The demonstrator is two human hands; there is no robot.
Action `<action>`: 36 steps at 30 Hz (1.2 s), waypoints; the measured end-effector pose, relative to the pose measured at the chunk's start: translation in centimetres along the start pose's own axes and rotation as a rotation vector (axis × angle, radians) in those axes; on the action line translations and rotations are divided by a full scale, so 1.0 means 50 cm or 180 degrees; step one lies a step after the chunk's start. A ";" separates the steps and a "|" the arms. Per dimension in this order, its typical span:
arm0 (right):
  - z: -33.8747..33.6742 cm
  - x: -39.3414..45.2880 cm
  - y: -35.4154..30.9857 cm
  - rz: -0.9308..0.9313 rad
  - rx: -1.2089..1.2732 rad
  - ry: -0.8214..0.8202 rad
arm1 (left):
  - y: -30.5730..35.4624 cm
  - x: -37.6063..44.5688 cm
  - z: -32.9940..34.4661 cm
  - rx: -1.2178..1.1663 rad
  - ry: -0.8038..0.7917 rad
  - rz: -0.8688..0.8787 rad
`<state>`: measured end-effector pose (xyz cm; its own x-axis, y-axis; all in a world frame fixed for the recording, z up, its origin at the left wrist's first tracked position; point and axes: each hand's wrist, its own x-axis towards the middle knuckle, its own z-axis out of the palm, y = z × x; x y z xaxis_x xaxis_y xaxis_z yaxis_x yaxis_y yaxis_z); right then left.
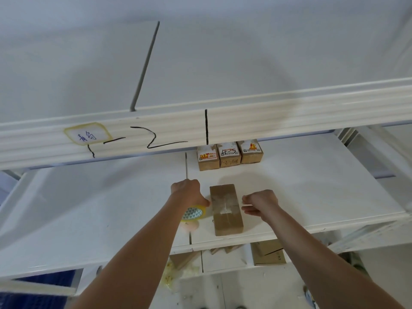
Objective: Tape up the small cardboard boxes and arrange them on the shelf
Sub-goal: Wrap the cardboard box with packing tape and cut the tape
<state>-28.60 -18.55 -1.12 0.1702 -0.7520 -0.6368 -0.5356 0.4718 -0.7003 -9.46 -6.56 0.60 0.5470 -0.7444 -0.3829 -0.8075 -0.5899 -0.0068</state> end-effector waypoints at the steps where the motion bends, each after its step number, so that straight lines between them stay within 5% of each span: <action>1: 0.003 0.000 0.005 0.0019 0.0017 0.0010 | 0.000 0.000 0.003 0.0026 -0.0003 0.0003; 18: 0.031 0.004 0.049 0.0178 0.0166 0.0209 | 0.014 0.004 0.027 0.0076 -0.0082 -0.0009; 31: 0.057 -0.019 0.061 -0.0925 -0.1442 0.0364 | 0.015 0.006 0.032 0.0039 0.0015 0.0025; 36: 0.074 -0.036 0.025 -0.0811 -0.1912 0.0081 | 0.015 0.009 0.035 0.0015 0.0069 0.0041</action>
<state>-26.49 -14.89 -2.03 0.3372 -0.8205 -0.4616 -0.8514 -0.0566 -0.5215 -10.21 -6.78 -1.22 0.5411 -0.7586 -0.3628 -0.8155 -0.5787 -0.0062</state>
